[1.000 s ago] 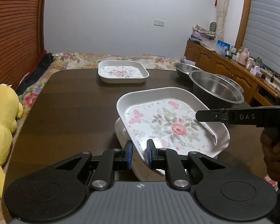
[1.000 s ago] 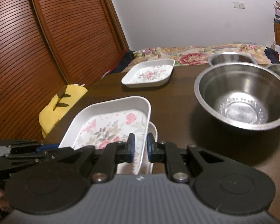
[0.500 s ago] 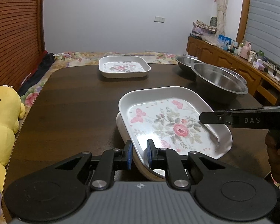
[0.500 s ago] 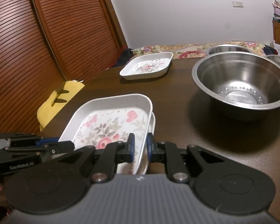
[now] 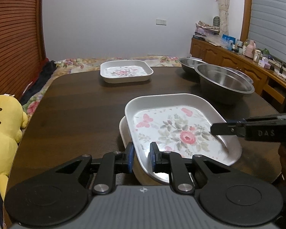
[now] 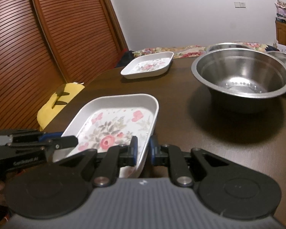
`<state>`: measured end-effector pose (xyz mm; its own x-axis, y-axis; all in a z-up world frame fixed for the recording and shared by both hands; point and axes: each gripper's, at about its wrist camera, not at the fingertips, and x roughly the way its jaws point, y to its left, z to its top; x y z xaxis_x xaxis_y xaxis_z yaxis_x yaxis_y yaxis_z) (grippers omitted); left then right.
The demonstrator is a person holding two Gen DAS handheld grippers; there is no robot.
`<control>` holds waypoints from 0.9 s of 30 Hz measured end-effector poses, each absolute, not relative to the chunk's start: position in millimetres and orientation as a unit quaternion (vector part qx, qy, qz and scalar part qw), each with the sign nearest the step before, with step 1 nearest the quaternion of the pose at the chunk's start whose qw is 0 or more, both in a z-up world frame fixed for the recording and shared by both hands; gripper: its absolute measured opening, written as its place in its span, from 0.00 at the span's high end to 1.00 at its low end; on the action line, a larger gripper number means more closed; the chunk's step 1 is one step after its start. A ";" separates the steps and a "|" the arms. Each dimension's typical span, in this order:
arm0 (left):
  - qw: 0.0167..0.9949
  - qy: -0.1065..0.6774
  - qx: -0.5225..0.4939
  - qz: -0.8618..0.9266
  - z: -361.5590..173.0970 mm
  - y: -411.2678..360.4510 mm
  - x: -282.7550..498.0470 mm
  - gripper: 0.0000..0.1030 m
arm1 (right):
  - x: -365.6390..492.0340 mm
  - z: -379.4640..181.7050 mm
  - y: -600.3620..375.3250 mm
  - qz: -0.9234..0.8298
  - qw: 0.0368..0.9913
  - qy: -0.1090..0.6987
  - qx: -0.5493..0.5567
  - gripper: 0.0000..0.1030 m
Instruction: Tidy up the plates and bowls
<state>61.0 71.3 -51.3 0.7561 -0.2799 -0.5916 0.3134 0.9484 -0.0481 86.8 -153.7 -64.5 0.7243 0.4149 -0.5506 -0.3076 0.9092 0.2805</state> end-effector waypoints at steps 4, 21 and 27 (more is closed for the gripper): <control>0.937 0.312 0.023 -0.158 -51.0 75.6 61.5 0.83 | 80.3 -63.6 -148.9 0.196 0.926 0.314 0.073 0.85; 0.942 0.298 0.011 -0.152 -39.9 85.1 57.7 0.82 | 86.7 -60.4 -147.4 0.195 0.931 0.302 0.061 0.85; 0.945 0.289 0.015 -0.153 -32.9 84.0 56.4 0.80 | 84.0 -58.6 -145.8 0.194 0.933 0.298 0.055 0.85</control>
